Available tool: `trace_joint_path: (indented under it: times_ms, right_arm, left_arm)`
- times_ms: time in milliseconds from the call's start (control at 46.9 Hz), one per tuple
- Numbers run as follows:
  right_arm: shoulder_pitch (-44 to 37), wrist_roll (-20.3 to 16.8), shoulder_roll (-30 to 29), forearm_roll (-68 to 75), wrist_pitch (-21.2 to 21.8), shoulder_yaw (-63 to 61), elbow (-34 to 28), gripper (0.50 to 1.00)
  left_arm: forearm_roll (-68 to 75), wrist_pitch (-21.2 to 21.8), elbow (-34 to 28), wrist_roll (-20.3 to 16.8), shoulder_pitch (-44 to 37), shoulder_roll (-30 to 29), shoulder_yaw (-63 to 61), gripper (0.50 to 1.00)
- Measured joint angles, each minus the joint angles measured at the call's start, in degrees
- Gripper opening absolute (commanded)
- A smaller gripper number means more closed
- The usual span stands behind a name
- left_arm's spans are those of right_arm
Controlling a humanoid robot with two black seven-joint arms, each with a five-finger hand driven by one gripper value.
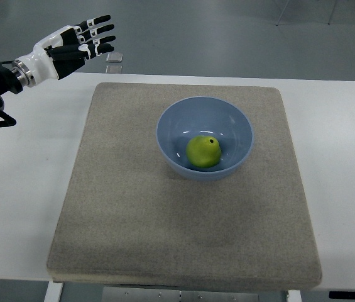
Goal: Place pear in bowl with left hand
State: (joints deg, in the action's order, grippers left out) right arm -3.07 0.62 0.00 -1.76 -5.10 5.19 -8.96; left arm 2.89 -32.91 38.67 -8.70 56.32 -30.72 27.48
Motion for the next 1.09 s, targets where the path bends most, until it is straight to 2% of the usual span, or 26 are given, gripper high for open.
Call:
trace_joint_path:
  times_ms: [107, 320, 427, 662, 1088]
  right_arm:
    - [0.0, 0.0, 0.0, 0.0, 0.0, 0.0, 0.0, 0.924]
    - [0.0, 0.0, 0.0, 0.0, 0.0, -0.07, 0.0, 0.924]
    - [0.01, 0.0, 0.0, -0.02, 0.08, -0.01, -0.55, 0.924]
    - [0.02, -0.01, 0.0, -0.18, 0.09, 0.0, -0.62, 0.926]
    - [0.09, -0.19, 0.0, -0.42, 0.11, 0.23, -1.15, 0.924]
  left_arm:
    - [-5.83, -1.97, -1.26, 3.95, -0.41, -1.28, 0.09, 0.994]
    - [-19.08, -2.1, -2.95, 13.38, -2.18, -1.45, 0.12, 0.994]
    - [-21.68, -2.1, -2.66, 16.3, -3.19, -1.23, 0.05, 0.994]
    - [-21.95, -2.1, -2.14, 19.65, -4.2, -0.27, -0.01, 0.994]
    - [-21.89, -2.1, -2.45, 19.36, -4.38, 0.3, 0.12, 0.994]
